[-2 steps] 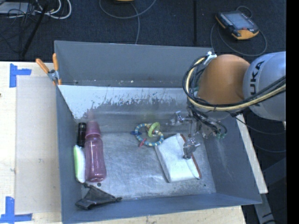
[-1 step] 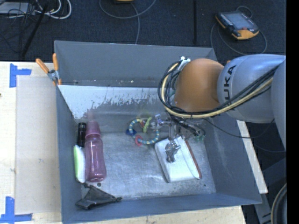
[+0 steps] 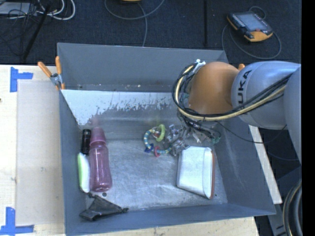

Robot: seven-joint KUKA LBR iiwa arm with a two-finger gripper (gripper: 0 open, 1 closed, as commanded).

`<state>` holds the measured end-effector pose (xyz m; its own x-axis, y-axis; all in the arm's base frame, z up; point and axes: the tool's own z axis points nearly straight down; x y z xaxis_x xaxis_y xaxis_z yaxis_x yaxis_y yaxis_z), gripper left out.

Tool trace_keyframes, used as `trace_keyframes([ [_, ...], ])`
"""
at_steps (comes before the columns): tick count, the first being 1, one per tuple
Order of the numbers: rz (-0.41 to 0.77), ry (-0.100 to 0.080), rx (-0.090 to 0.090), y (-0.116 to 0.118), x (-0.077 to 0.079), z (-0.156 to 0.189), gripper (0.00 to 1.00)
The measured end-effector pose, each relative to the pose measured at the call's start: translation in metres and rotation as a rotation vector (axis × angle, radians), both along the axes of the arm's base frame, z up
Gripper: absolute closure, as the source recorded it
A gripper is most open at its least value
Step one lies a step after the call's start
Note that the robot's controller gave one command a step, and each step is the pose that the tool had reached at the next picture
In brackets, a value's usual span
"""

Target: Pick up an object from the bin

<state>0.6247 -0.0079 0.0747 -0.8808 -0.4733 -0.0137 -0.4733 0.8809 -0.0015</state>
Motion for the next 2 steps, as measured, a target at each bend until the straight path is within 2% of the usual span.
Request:
trace_keyframes([
  [1,0.0,0.0,0.0,0.0,0.0,0.0,1.0],
  [2,-0.036,0.015,-0.003,0.002,-0.029,0.021,1.0],
])
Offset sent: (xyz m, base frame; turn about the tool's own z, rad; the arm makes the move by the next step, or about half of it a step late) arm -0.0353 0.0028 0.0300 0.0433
